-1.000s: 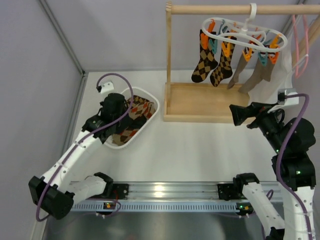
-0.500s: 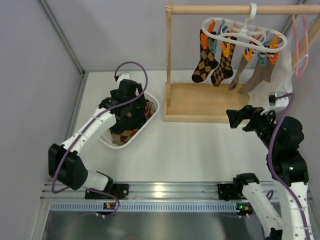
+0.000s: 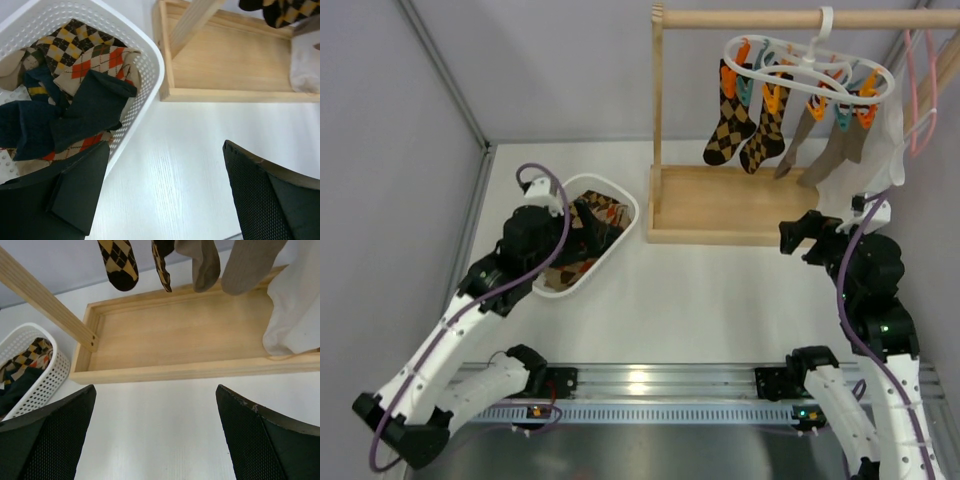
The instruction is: Remove the socks clipped to the hanger
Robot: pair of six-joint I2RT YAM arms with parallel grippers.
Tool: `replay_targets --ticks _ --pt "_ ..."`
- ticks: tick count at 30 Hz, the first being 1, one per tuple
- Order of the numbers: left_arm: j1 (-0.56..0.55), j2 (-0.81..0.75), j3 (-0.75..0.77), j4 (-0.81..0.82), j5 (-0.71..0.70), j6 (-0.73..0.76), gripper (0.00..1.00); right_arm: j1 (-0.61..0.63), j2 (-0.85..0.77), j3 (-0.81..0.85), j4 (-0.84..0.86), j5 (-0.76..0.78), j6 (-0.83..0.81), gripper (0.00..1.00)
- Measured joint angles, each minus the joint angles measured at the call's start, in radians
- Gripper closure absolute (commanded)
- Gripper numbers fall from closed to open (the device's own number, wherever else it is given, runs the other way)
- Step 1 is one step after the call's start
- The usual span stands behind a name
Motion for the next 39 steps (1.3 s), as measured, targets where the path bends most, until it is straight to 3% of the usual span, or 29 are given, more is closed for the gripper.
replay_targets --ticks 5,11,19,25,39 --pt "-0.006 -0.202 -0.073 -0.063 0.079 0.043 0.02 0.0 -0.002 -0.166 0.157 0.024 0.041 0.01" --pt "-0.006 -0.282 -0.079 -0.193 0.153 0.123 0.01 0.0 0.109 -0.295 0.365 0.056 0.036 0.01" --pt "-0.007 -0.373 -0.079 -0.242 0.159 0.161 0.02 -0.036 0.424 -0.29 0.663 0.122 -0.031 0.01" --pt "-0.007 -0.383 -0.099 -0.237 0.117 0.146 0.02 -0.108 0.689 -0.172 0.793 0.13 -0.083 0.05" --pt "-0.007 -0.415 -0.11 -0.237 0.093 0.141 0.02 -0.164 0.91 -0.05 1.028 0.155 -0.194 0.17"
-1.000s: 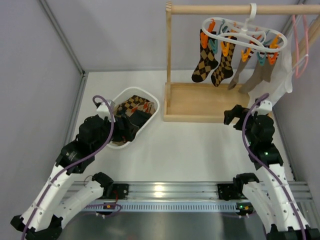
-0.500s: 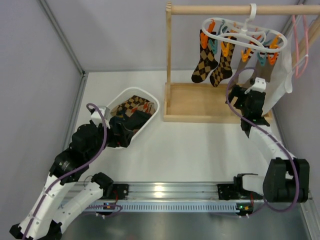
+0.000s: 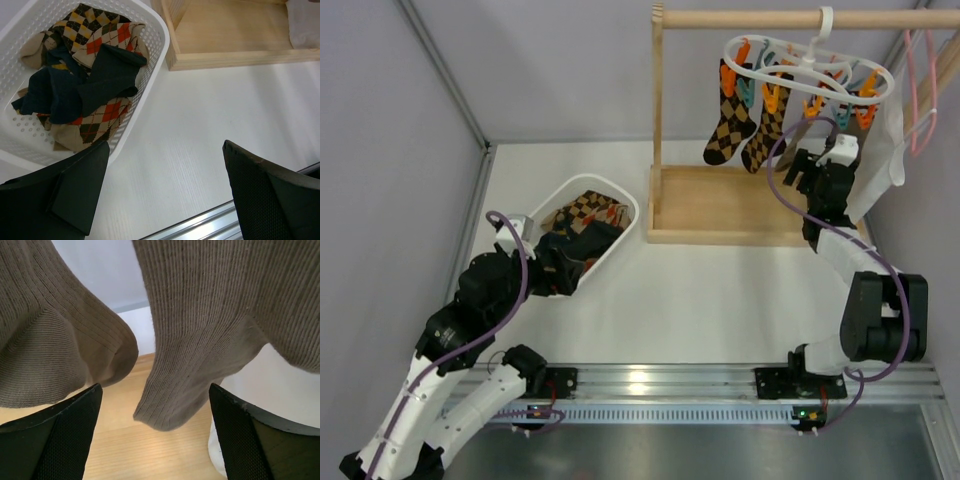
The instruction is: Remove the socks clipped to the hanger
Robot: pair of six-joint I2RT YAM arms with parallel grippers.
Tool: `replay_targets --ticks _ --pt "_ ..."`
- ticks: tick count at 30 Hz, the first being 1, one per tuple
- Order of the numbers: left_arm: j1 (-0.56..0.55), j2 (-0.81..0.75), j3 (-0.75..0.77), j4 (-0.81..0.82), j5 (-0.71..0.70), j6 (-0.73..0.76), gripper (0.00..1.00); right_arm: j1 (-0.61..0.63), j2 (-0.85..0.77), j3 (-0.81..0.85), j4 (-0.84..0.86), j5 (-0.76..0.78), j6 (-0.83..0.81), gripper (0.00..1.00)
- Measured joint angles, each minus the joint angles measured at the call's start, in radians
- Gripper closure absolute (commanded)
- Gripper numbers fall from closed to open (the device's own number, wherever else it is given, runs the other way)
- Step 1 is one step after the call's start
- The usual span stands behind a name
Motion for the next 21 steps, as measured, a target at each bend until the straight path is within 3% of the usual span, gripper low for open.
replay_targets --ticks 7,14,17,18,21 --pt "0.0 -0.003 0.0 0.0 -0.013 -0.006 0.02 -0.003 0.007 -0.014 0.081 0.052 -0.026 0.27" --pt "0.0 -0.003 0.0 0.0 -0.018 -0.009 0.02 -0.021 0.038 -0.016 0.113 0.034 -0.042 0.46" --pt "0.0 -0.003 0.0 0.0 -0.024 -0.01 0.02 -0.024 0.057 -0.015 0.113 0.033 -0.042 0.44" --pt "0.0 -0.003 -0.001 0.0 -0.026 -0.011 0.02 -0.025 0.06 -0.015 0.113 0.034 -0.041 0.3" --pt "0.0 -0.006 -0.003 0.0 -0.031 -0.013 0.02 -0.026 0.063 -0.015 0.116 0.057 -0.029 0.28"
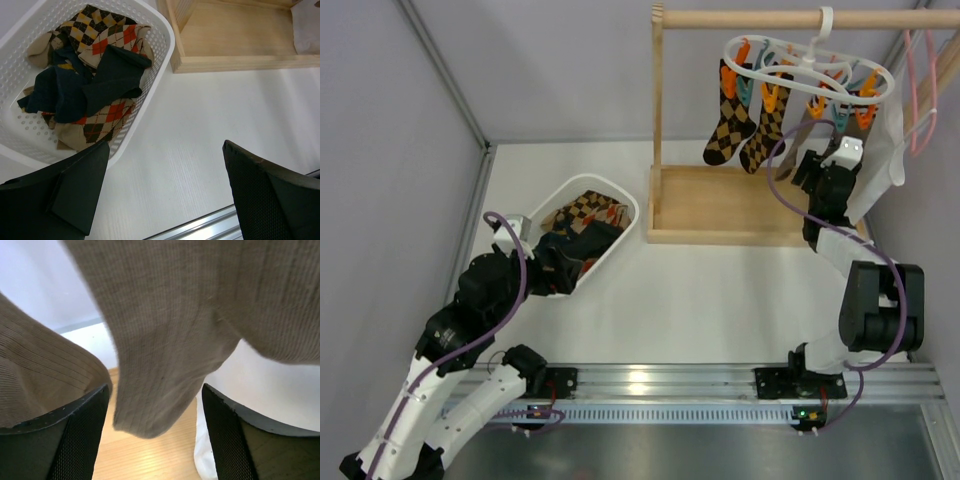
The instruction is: Remove the socks clipped to the hanger
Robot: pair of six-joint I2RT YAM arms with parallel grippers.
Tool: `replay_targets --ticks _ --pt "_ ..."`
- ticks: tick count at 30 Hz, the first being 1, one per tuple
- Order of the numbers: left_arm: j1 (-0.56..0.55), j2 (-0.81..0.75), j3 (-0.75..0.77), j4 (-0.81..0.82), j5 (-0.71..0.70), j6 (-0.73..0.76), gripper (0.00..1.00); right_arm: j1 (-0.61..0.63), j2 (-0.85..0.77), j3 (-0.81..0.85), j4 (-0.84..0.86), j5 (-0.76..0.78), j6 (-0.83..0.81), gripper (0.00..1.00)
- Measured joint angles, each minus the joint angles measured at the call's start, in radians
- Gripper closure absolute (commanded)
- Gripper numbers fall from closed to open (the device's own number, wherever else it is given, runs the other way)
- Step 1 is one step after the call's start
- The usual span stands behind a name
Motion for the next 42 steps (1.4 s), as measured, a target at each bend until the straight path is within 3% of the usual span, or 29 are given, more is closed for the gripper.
replay_targets --ticks 5,8,11,12,17,25,35,42 --pt "0.0 -0.002 0.0 0.0 0.0 0.0 0.02 -0.004 0.018 0.0 0.002 0.023 0.015 0.34" --pt "0.0 -0.002 0.0 0.0 0.0 0.0 0.02 -0.004 0.037 0.003 0.003 0.026 0.018 0.58" --pt "0.0 -0.002 0.0 0.0 -0.001 0.0 0.02 -0.004 0.044 0.008 0.01 0.024 0.024 0.94" --pt "0.0 -0.002 -0.001 0.0 -0.001 0.0 0.02 -0.004 0.044 0.008 0.019 0.023 0.021 1.0" --pt "0.0 -0.002 -0.001 0.0 -0.003 0.0 0.02 -0.003 0.009 -0.023 0.052 0.025 0.047 1.0" --pt "0.0 -0.002 -0.001 0.0 -0.009 -0.001 0.02 0.047 -0.303 -0.249 0.07 0.066 0.12 1.0" --pt "0.0 -0.009 -0.005 0.0 -0.03 -0.005 0.02 0.279 -0.58 -0.436 0.094 0.145 0.134 1.0" --pt "0.0 -0.014 -0.012 0.001 -0.037 -0.011 0.02 0.45 -0.681 -0.46 0.09 0.206 0.119 1.0"
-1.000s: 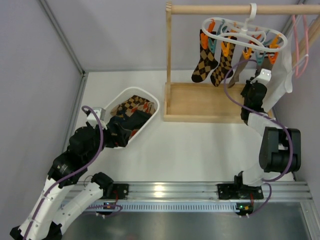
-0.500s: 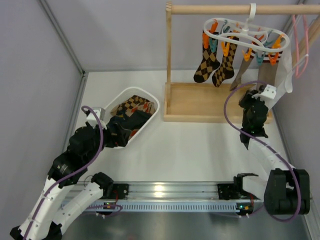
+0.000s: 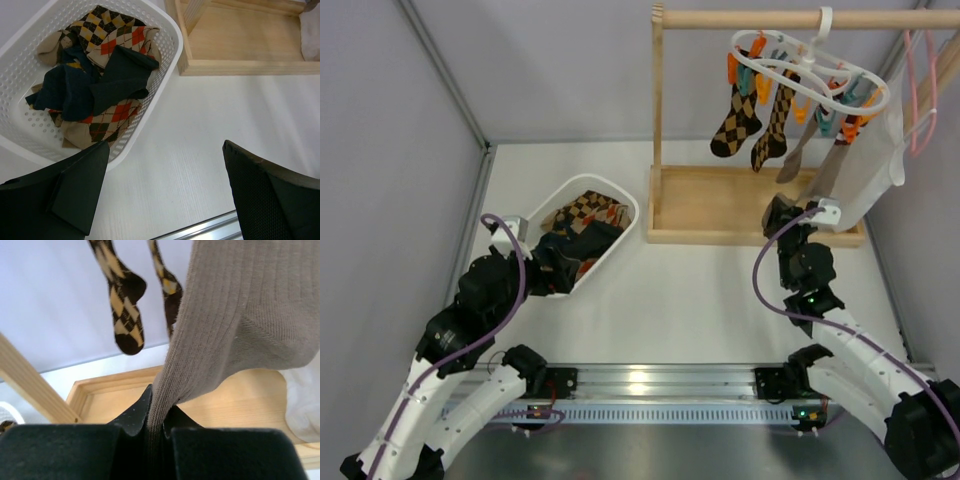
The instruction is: Remove the socks clipped to the hanger
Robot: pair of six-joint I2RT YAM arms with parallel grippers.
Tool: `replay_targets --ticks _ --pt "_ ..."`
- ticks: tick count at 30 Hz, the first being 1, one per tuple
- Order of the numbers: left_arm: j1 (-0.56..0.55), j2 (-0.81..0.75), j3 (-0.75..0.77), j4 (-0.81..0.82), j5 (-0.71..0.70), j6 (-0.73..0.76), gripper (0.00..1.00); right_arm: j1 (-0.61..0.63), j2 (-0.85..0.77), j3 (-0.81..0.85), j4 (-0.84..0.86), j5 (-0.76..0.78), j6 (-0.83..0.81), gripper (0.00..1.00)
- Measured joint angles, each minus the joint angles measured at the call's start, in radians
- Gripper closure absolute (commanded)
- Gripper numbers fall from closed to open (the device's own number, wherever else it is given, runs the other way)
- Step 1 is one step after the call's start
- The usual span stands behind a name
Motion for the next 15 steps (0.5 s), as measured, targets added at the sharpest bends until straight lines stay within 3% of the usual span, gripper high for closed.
replay_targets --ticks 7,15 --pt "0.0 0.0 -0.003 0.0 -0.016 -0.01 0.02 0.133 0.029 0.01 -0.005 0.053 -0.03 1.0" --pt "0.0 0.0 -0.003 0.0 -0.017 -0.014 0.02 0.316 0.208 0.118 0.014 0.139 -0.084 1.0"
